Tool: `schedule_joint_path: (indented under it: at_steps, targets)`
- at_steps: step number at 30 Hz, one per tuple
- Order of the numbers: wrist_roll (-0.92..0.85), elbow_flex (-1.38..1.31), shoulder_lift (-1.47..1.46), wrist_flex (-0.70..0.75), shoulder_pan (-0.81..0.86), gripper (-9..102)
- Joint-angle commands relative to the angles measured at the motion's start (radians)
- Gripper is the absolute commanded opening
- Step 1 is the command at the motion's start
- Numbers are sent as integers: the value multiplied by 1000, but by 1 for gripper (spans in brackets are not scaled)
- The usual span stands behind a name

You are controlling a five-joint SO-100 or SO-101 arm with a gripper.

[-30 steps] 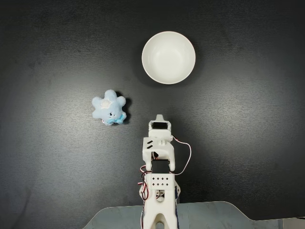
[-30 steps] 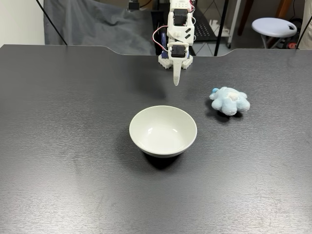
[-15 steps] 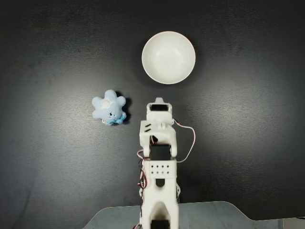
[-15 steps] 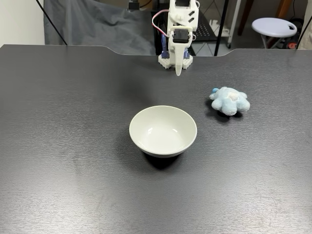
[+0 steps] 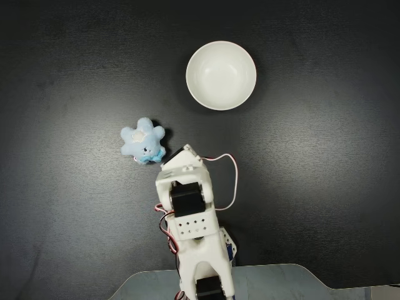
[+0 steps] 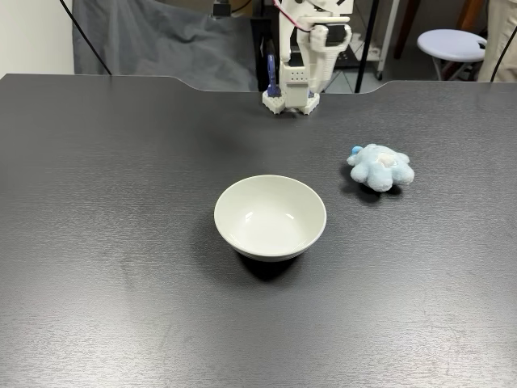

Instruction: Grasp a skyblue doll and put it in the white bowl.

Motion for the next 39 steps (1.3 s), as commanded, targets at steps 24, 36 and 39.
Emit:
schedule_joint_path:
  at_steps: [24, 36, 39]
  targets:
    - [-60, -61, -172, -100, -259, 37]
    - [-72, -60, -173, -172, -256, 38]
    - [-77, -58, -184, -192, -256, 38]
